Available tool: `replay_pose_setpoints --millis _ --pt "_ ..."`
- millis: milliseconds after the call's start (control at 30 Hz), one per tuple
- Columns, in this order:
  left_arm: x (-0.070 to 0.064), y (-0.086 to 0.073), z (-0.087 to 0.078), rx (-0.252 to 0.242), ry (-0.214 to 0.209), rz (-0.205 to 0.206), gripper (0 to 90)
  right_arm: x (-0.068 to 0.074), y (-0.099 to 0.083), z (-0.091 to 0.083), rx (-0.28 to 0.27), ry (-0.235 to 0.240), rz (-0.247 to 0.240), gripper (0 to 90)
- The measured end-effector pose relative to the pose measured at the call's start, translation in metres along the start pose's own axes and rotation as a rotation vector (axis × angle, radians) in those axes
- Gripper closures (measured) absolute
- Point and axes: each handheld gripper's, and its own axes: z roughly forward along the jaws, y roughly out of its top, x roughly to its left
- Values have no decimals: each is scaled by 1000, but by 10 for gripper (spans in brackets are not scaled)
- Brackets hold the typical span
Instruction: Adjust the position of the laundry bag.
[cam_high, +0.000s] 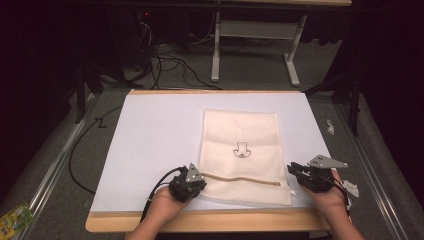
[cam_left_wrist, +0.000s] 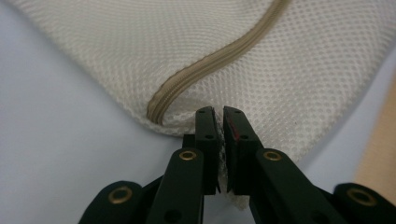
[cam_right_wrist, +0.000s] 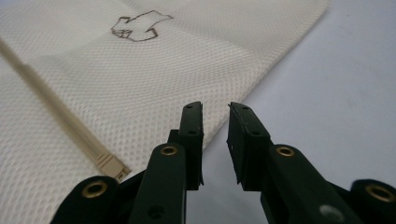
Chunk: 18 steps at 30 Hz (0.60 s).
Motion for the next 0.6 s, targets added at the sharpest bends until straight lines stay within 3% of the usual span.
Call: replay_pose_setpoints --millis 33,100,200,400,467,600 --pt "-4 3 -2 6 -36 21 842 -1 0 0 -2 -1 -1 763" --pt "-5 5 -3 -7 -32 19 783 -2 0 0 -3 -1 2 763" --pt "4 8 -5 -89 -25 -56 706 -2 1 -1 -11 -4 2 763" --pt "29 7 6 -161 88 -172 568 0 1 -1 -7 -10 1 754" --pt "41 11 12 -183 132 -230 510 2 -2 -6 -14 -14 -6 749" --pt "53 21 19 -214 163 -277 472 3 -8 -14 -17 -28 -6 746"
